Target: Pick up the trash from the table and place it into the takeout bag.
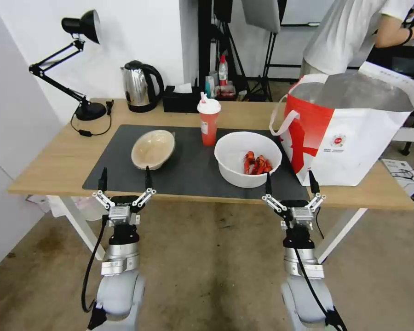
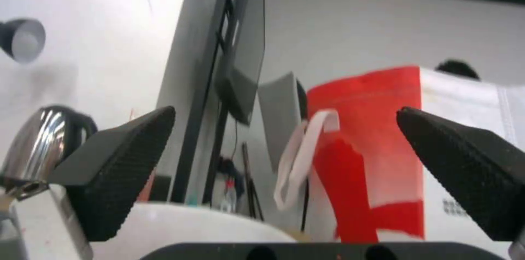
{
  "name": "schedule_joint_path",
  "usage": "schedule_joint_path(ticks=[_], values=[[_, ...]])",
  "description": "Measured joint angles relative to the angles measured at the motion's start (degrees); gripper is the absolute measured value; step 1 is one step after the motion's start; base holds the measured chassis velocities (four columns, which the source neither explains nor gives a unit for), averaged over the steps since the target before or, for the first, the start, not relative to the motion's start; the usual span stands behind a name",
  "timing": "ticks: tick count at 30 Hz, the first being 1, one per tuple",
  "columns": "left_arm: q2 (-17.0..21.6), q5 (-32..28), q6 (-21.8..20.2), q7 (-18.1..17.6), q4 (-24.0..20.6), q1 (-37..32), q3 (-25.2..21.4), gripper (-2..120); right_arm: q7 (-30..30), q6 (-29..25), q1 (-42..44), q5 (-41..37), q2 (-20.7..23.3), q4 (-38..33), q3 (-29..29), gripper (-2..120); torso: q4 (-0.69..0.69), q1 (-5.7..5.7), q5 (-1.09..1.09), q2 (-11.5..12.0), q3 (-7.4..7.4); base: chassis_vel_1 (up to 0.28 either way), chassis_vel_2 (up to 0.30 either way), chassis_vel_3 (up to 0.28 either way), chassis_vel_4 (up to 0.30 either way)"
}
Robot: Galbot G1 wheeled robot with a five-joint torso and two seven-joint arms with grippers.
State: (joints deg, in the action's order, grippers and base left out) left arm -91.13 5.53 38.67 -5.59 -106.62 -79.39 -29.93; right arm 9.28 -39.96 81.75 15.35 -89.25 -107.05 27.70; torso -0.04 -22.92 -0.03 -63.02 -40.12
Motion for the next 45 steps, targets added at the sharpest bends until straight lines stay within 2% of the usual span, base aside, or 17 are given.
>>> schedule_joint_path(ticks=[1,3,4,10,18,35,41,45], values=[[-0.1,-0.6,-0.4,0.5,0.2,0.8,0.2,100,0.6,-2.7,-1.4,1.0,-0.2,1.7,-0.2,100,0.02,-0.01,0.05,0.0,0.00,0.000,0.000,0.000,0.000],[-0.1,-1.1,-0.6,1.2,0.3,0.9,0.3,100,-0.1,-2.1,-2.9,-0.6,0.1,2.2,-1.3,100,0.00,-0.02,0.06,0.0,-0.01,0.000,0.000,0.000,0.000],[-0.2,-1.4,-0.7,1.7,0.1,0.9,0.3,100,-1.3,-0.3,-4.1,-2.9,0.9,1.7,-2.8,100,0.09,-0.02,0.01,0.0,0.00,0.000,0.000,0.000,0.000],[-0.1,-1.8,-0.8,2.3,-1.5,0.1,0.6,100,-2.5,1.7,-4.3,-5.2,1.6,0.3,-3.9,100,0.04,-0.01,0.03,0.0,0.00,0.000,0.000,0.000,0.000],[-0.1,-1.9,-1.0,3.7,-3.5,-1.1,0.7,100,-2.8,2.4,-3.3,-5.6,2.1,-2.0,-4.0,100,0.04,0.01,0.03,0.0,0.01,0.000,0.000,0.000,0.000],[0.0,-1.9,-1.6,4.3,-7.4,-2.2,0.2,100,-3.5,3.4,-2.1,-6.4,2.8,-4.7,-4.0,100,0.04,0.01,0.04,0.0,0.01,0.000,0.000,0.000,0.000],[0.0,-1.9,-2.1,4.4,-7.6,-2.4,-0.1,100,-3.7,5.6,-1.8,-6.5,3.3,-6.0,-4.5,100,0.04,0.01,0.03,0.0,0.01,0.000,0.000,0.000,0.000],[0.1,-3.0,-3.1,5.2,-8.2,-2.9,-0.2,100,-4.1,9.8,-1.6,-6.6,4.5,-7.6,-5.4,100,0.04,0.01,0.03,0.0,0.01,0.000,0.000,0.000,0.000]])
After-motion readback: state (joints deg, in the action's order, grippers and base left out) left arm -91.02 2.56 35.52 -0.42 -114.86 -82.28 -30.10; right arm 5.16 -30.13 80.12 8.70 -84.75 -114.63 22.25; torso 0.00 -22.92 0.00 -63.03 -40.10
